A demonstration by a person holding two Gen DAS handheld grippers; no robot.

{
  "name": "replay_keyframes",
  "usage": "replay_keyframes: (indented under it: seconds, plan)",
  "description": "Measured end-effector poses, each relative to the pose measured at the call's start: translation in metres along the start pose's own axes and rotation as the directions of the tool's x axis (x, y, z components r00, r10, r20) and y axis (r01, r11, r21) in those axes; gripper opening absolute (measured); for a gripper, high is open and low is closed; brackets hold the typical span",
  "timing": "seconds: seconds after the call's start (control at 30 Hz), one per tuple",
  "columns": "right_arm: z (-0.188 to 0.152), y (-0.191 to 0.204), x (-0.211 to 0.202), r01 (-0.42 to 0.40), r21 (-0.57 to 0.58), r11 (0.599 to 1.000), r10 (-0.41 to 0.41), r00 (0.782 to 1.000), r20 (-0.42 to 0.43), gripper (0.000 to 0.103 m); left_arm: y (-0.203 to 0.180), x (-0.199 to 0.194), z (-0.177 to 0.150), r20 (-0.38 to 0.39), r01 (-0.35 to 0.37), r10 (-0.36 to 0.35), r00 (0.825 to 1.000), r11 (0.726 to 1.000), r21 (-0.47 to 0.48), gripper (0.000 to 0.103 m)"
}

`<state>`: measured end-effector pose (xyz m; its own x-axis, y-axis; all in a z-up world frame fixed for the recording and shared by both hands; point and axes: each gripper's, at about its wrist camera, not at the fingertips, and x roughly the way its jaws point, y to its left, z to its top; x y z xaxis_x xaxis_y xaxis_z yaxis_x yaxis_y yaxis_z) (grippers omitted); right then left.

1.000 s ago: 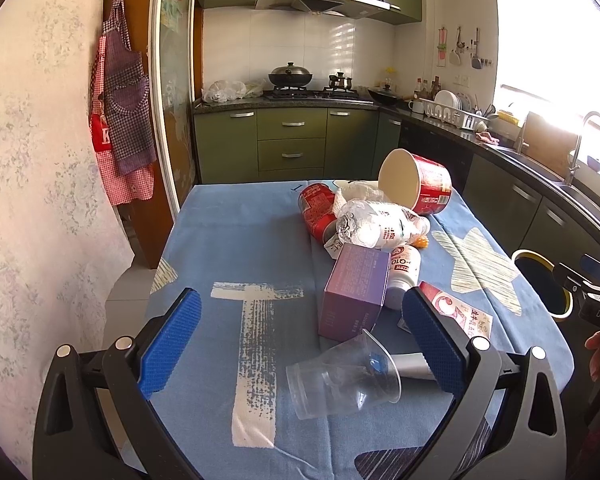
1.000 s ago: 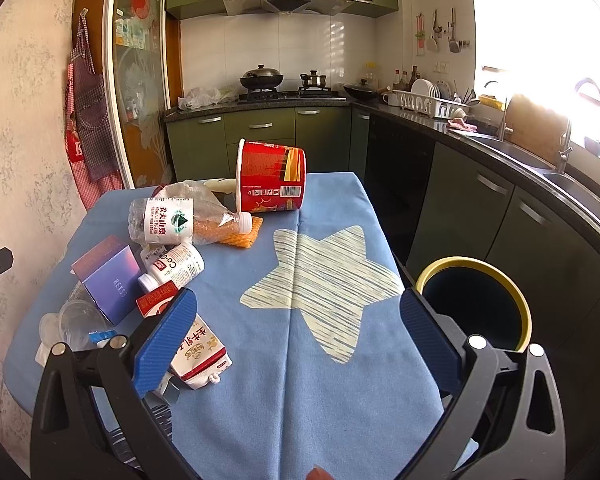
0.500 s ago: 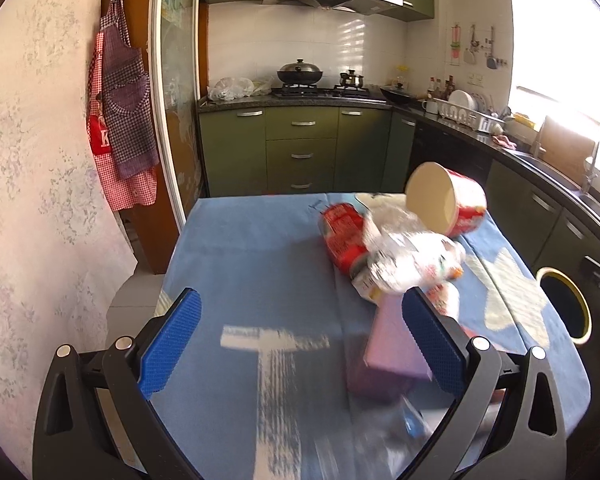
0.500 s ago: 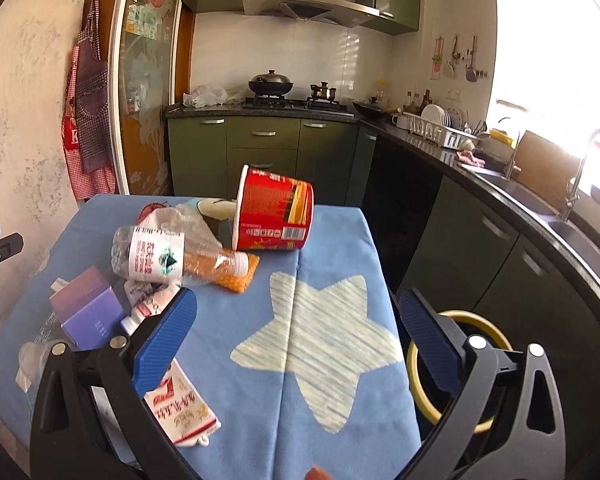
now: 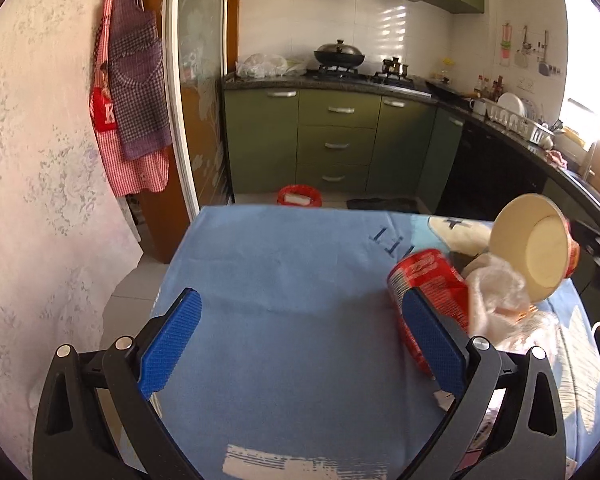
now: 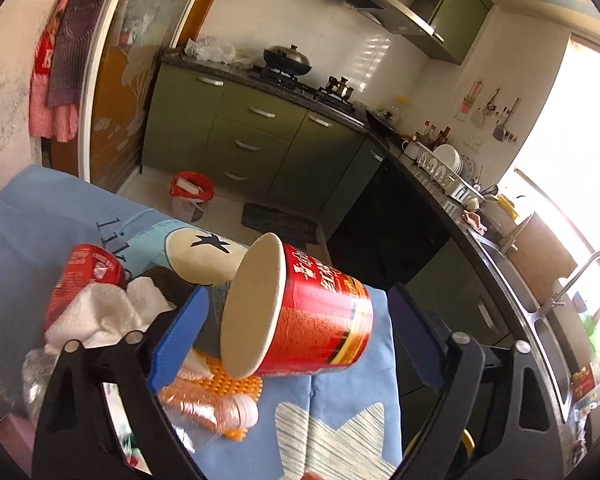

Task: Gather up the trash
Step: 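Grasp the red-and-white paper cup with the right gripper and lift it, then carry the paper cup over the yellow bin and open the right gripper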

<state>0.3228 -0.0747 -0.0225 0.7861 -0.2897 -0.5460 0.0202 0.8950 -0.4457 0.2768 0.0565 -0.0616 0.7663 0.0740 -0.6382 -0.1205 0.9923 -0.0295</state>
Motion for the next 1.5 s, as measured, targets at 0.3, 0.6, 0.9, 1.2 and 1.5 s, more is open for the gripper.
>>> replay_keyframes:
  seconds: [0.3,0.6,0.9,1.2,1.5]
  plan:
    - [-0.007,0.022,0.064,0.174,-0.106,0.979,-0.182,0.981,-0.072,0.063,-0.004,0.025,-0.018,-0.056,0.014,-0.013,0.998,1.000,0.011,0.099]
    - [-0.025,-0.029,0.084,0.214,-0.040,0.976,-0.216,0.972,-0.087,0.026,-0.011,0.022,-0.029,-0.073,0.018,-0.015,0.997,0.999,0.040,0.099]
    - [-0.026,-0.081,0.094,0.003,0.160,0.987,0.023,0.987,-0.160,0.004,-0.012,0.025,-0.031,-0.082,0.008,-0.003,0.997,0.999,0.054,0.099]
    - [-0.038,-0.127,0.072,-0.142,0.306,0.941,0.205,0.961,-0.185,0.003,-0.013,0.024,-0.032,-0.086,0.011,-0.006,0.996,0.998,0.064,0.099]
    - [-0.100,-0.202,0.032,-0.079,0.374,0.924,0.181,0.952,-0.246,0.003,-0.016,0.021,-0.031,-0.073,0.007,-0.002,0.997,0.997,0.075,0.099]
